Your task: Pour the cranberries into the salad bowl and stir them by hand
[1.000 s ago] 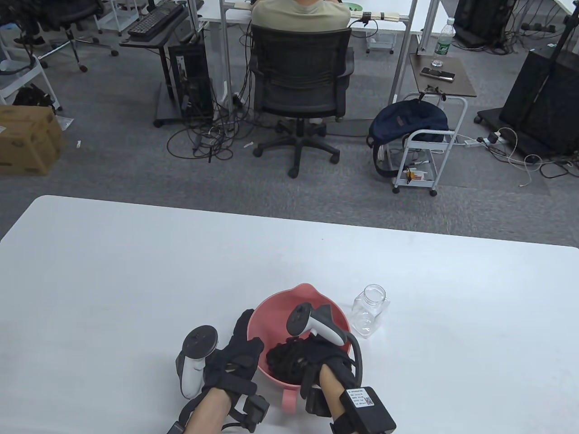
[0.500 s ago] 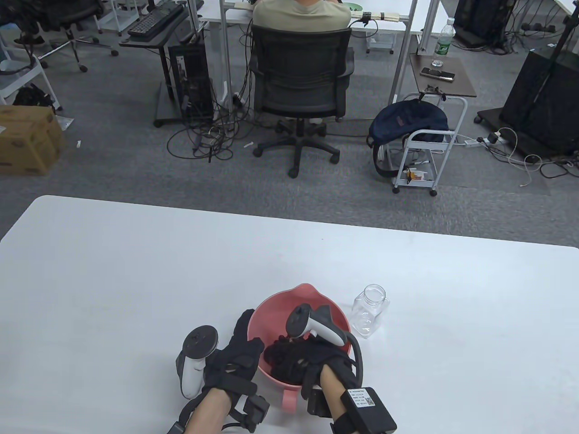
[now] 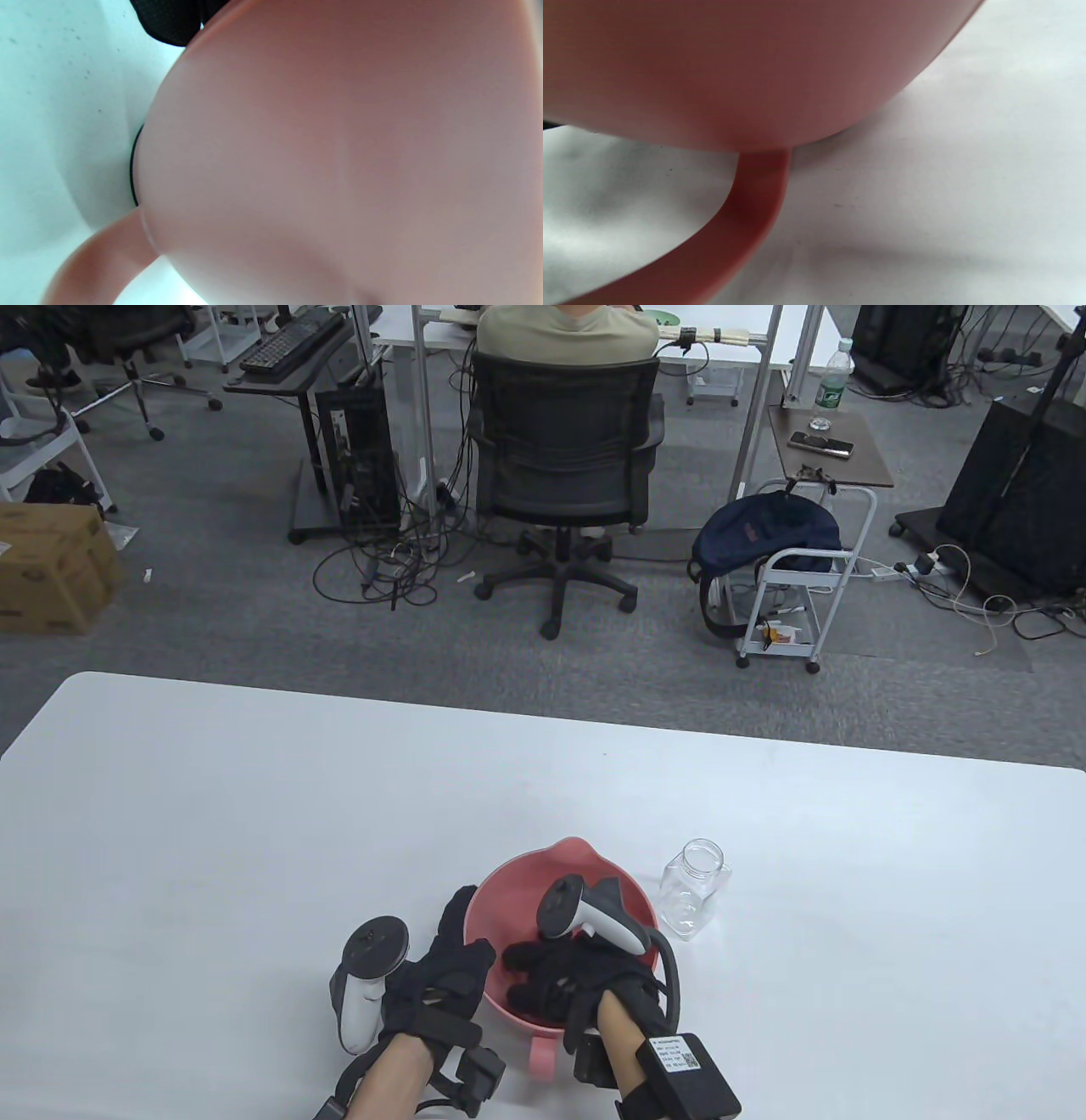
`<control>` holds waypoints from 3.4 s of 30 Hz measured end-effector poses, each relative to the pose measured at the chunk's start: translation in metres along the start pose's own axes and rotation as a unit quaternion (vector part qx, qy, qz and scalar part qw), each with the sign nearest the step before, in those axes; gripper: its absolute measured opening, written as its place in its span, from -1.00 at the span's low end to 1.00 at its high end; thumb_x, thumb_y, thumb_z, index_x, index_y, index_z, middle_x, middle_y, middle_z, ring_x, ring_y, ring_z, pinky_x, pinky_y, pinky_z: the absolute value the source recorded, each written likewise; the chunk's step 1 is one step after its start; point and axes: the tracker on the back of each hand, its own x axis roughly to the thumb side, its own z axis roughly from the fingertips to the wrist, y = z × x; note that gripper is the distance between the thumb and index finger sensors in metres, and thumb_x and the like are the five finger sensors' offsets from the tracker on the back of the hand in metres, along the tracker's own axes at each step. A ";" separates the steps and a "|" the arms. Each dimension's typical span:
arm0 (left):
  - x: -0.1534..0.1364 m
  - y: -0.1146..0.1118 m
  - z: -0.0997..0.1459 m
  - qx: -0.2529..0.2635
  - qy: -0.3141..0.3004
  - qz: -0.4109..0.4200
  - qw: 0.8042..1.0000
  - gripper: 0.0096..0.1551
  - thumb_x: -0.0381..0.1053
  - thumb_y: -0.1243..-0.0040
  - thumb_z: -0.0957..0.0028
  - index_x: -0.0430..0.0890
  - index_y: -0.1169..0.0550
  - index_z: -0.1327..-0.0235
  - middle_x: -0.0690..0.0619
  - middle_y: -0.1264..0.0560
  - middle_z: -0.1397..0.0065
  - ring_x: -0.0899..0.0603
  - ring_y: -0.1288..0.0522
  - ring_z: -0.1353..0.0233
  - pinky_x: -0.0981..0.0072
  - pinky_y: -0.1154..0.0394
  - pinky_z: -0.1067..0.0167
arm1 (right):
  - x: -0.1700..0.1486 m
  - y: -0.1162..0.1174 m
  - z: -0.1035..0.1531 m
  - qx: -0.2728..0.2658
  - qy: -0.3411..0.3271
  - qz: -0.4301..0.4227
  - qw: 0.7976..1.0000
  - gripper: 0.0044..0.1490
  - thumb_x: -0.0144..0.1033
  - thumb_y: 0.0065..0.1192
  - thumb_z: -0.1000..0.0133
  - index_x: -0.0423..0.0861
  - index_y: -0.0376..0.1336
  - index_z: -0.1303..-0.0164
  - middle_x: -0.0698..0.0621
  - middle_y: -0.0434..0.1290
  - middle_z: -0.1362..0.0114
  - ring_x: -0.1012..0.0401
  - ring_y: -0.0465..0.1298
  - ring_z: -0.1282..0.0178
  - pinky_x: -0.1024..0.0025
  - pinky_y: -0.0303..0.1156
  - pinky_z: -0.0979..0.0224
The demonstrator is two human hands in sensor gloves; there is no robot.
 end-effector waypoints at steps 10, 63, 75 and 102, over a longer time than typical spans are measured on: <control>0.000 0.000 0.000 0.000 0.001 0.002 1.000 -0.16 0.02 0.04 -0.28 0.22 0.16 -0.66 -0.06 0.02 -0.81 -0.36 -0.08 -0.71 -0.20 -0.23 -0.55 | -0.001 0.000 -0.001 -0.008 0.009 -0.015 1.000 0.04 0.56 0.14 -0.04 0.37 -0.13 -0.65 0.10 -0.18 -0.84 0.08 0.13 -0.77 0.13 0.40 -0.64; 0.000 0.000 0.000 -0.002 -0.001 -0.002 1.000 -0.16 0.03 0.03 -0.27 0.22 0.17 -0.66 -0.07 0.02 -0.81 -0.36 -0.08 -0.71 -0.20 -0.23 -0.55 | -0.001 -0.001 0.000 -0.003 -0.013 -0.003 1.000 -0.15 0.48 0.27 0.08 0.75 0.04 -0.45 0.78 0.39 -0.63 0.66 0.34 -0.75 0.25 0.47 -0.69; 0.000 0.000 0.000 -0.002 -0.001 -0.001 1.000 -0.16 0.03 0.03 -0.27 0.23 0.17 -0.66 -0.07 0.02 -0.81 -0.36 -0.08 -0.71 -0.20 -0.23 -0.55 | -0.001 -0.001 0.000 0.001 -0.003 0.002 1.000 -0.13 0.49 0.21 0.05 0.77 -0.06 -0.47 0.73 0.03 -0.77 0.48 0.05 -0.85 0.17 0.37 -0.74; 0.000 0.000 0.000 -0.003 0.002 0.003 1.000 -0.16 0.04 0.03 -0.28 0.23 0.16 -0.66 -0.06 0.02 -0.81 -0.36 -0.08 -0.71 -0.19 -0.23 -0.55 | -0.003 -0.001 -0.001 -0.001 0.031 -0.011 0.999 0.20 0.56 0.08 -0.13 -0.08 -0.10 -0.69 -0.27 0.03 -0.76 0.05 0.44 -0.53 0.40 0.54 -0.45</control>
